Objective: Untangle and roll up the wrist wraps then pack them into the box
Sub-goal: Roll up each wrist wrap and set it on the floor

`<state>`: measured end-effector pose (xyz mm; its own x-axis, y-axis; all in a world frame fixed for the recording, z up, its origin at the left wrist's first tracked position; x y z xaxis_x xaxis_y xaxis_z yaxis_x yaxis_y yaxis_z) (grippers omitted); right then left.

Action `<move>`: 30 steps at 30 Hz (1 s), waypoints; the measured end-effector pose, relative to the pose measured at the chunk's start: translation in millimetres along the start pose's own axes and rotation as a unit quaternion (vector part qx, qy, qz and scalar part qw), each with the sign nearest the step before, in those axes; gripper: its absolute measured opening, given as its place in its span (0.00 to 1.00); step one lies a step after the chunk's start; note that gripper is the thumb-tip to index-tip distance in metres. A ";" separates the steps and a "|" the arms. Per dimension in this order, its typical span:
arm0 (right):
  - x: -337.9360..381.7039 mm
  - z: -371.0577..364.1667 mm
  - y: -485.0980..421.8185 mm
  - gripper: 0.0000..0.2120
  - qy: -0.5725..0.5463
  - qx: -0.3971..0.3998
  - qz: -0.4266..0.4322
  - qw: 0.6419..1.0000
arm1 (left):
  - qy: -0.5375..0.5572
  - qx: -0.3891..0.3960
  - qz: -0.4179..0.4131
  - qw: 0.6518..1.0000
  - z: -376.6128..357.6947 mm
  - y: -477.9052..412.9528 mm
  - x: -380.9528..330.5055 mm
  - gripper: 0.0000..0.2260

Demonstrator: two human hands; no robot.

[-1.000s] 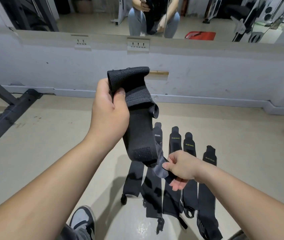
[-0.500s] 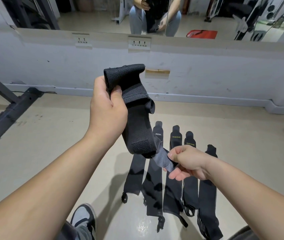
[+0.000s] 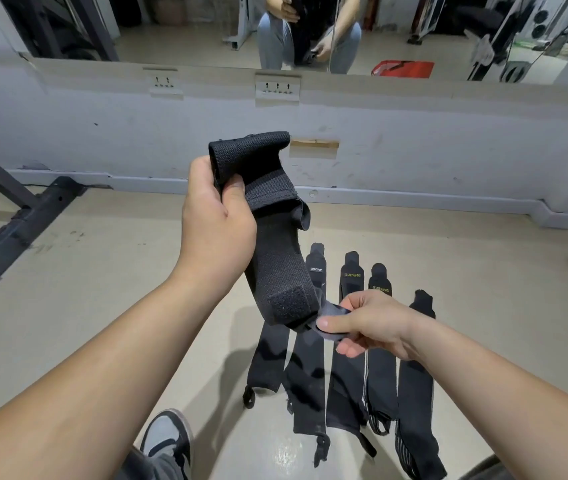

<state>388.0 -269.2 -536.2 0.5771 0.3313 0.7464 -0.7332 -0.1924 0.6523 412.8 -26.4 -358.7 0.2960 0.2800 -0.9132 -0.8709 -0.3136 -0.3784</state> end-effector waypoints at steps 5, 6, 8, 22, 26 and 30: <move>-14.3 2.5 -5.1 0.04 0.138 -0.012 -0.019 0.990 | 0.039 -0.011 0.050 0.998 1.2 0.1 5.8 0.07; -16.3 3.4 -6.5 0.06 0.156 -0.016 -0.023 0.987 | 0.055 -0.016 0.066 0.996 1.9 0.3 6.8 0.08; -24.1 6.8 -12.9 0.15 0.175 -0.022 -0.041 0.983 | 0.086 -0.032 0.112 0.990 5.1 -0.6 12.2 0.07; -43.0 15.4 -10.9 0.11 0.270 -0.026 -0.100 0.957 | 0.234 -0.091 0.363 0.897 10.2 2.7 47.3 0.11; -41.3 5.3 -4.0 0.08 0.255 0.033 -0.109 0.960 | 0.162 -0.078 0.280 0.943 11.4 -2.5 40.6 0.07; -34.9 -6.8 4.0 0.14 0.205 0.146 -0.104 0.962 | 0.044 -0.070 0.148 0.985 17.8 -5.9 22.4 0.05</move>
<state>362.4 -275.2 -560.5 0.4664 0.7150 0.5208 -0.4506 -0.3146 0.8354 417.6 -2.2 -374.3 0.0743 0.0801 -0.9940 -0.8633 -0.4939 -0.1044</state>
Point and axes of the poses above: each hand's wrist, its own y-axis away from the middle knuckle, its own z-axis out of the back of the hand, x = y × z, the point moved 7 cm from there along -y, towards the middle knuckle, and after that the axes turned 2 degrees about -y, right-handed, at the moved point
